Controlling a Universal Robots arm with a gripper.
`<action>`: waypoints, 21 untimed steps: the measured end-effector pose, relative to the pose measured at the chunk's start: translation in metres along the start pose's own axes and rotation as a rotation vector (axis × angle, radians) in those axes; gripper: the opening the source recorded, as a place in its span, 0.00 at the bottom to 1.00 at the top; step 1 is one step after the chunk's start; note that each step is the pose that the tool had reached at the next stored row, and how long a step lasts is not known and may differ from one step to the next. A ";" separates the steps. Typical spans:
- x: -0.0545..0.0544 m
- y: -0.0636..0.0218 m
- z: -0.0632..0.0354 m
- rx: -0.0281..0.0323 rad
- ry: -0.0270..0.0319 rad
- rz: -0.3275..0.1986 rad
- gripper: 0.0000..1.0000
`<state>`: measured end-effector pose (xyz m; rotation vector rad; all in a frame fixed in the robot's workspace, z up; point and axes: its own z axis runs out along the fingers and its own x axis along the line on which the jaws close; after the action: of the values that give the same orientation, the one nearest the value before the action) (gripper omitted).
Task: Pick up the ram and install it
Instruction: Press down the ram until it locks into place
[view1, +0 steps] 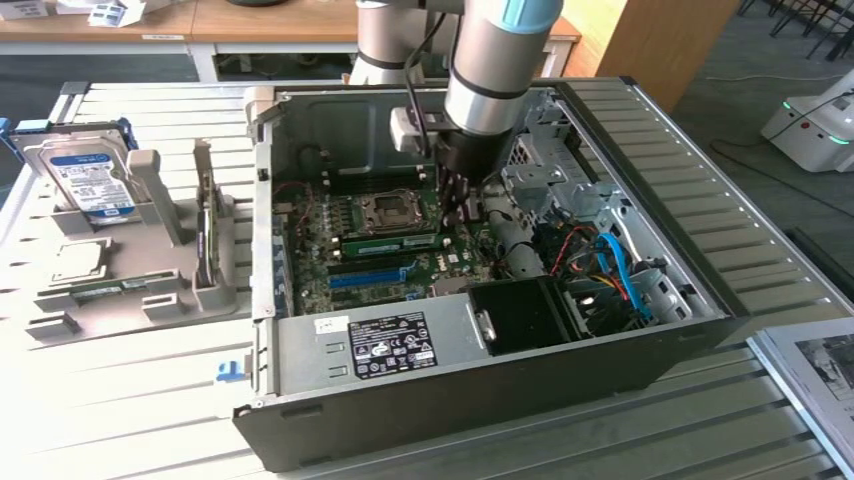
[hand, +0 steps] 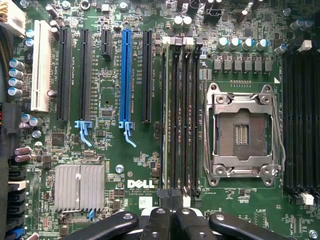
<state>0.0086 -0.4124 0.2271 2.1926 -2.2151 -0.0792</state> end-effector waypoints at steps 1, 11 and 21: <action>0.000 0.0000 0.0004 0.0000 0.0001 0.000 0.10; 0.000 -0.0001 0.0019 0.0000 0.0001 0.000 0.10; 0.000 -0.0002 0.0030 0.0000 0.0001 0.000 0.10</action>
<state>0.0086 -0.4125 0.2241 2.1926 -2.2150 -0.0791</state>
